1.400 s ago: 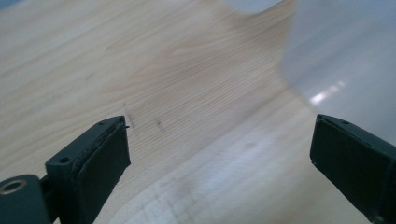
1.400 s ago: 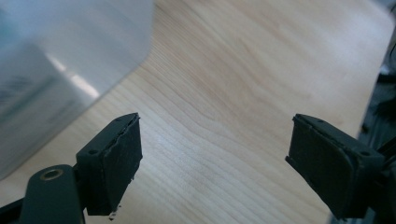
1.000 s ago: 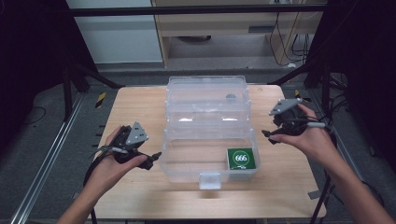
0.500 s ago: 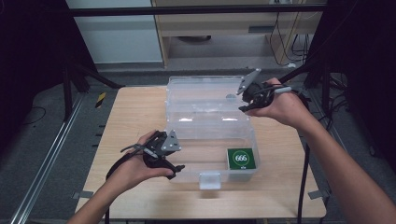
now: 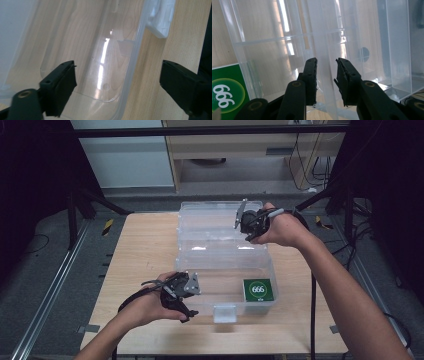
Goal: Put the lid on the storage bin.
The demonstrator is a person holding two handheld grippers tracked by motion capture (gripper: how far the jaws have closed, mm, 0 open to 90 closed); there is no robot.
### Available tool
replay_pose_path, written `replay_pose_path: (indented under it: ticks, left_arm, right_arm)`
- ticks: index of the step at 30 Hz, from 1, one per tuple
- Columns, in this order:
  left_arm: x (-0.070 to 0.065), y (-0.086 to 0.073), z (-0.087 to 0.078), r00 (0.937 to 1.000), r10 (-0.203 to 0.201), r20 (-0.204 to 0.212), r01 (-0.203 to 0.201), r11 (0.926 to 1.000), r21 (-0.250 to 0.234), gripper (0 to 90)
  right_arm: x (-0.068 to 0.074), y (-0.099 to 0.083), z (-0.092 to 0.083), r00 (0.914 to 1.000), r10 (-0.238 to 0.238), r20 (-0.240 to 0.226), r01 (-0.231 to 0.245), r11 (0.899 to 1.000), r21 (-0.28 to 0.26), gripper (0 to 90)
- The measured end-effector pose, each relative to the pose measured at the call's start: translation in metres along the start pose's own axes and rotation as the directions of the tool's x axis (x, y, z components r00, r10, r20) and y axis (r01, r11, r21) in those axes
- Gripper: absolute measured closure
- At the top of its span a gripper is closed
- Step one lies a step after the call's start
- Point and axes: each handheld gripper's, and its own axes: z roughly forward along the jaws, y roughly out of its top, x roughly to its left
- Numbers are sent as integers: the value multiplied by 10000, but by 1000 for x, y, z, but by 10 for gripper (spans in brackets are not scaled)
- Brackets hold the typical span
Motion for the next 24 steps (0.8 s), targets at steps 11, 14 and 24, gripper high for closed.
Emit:
replay_pose_path:
  ticks: [11,14,24]
  left_arm:
    - [-2,-6,7,9984,64,566,-90,9989,464,433]
    - [-2,-5,7,9979,87,636,-117,9988,469,493]
    - [1,-4,15,9960,181,877,-252,9965,803,709]
  right_arm:
    - [1,5,5,9984,-542,-171,548,9980,318,791]
    - [1,5,5,9984,-558,-127,561,9979,313,792]
    - [1,3,4,9986,-508,-121,511,9984,260,789]
